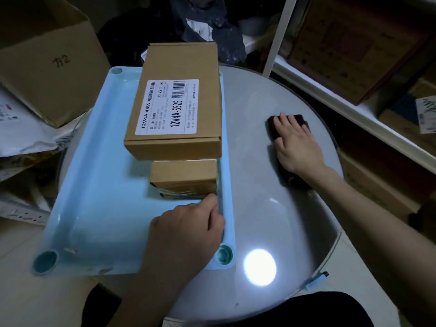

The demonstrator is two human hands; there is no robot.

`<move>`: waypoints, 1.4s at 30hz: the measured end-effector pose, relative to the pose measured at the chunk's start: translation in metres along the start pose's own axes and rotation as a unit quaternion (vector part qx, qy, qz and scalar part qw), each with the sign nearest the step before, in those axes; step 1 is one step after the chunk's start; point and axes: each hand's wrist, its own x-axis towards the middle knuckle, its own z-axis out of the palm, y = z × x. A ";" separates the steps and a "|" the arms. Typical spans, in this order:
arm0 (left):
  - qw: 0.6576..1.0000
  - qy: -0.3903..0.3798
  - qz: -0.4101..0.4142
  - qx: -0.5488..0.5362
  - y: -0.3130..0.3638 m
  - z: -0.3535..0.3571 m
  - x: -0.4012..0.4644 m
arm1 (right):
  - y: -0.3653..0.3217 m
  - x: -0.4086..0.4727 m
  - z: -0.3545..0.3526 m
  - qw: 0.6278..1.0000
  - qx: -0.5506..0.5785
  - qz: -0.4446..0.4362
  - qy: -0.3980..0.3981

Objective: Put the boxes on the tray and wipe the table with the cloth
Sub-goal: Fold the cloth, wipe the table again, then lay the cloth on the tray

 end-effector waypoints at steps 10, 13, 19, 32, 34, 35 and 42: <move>1.000 -0.013 0.000 0.024 -0.001 -0.002 -0.001 | -0.061 -0.041 0.013 0.982 0.014 -0.181 -0.044; 0.999 -0.030 -0.012 0.015 -0.001 -0.006 0.000 | -0.009 -0.043 0.003 0.992 0.027 -0.120 -0.024; 0.998 -0.048 -0.019 0.037 0.003 -0.008 0.002 | -0.011 0.048 0.003 0.999 0.000 0.013 0.033; 0.999 -0.036 -0.032 0.022 0.001 -0.005 0.002 | 0.002 0.027 0.002 0.998 0.013 -0.066 0.001; 0.999 -0.029 -0.029 0.020 0.001 -0.004 0.002 | -0.002 0.051 0.004 1.000 0.004 0.003 0.031; 0.999 -0.022 -0.020 0.024 0.000 -0.004 0.002 | -0.013 0.059 0.006 0.999 0.000 0.021 0.043; 1.000 -0.017 -0.006 0.019 -0.002 -0.001 0.000 | -0.040 -0.024 0.012 0.981 0.028 -0.190 -0.038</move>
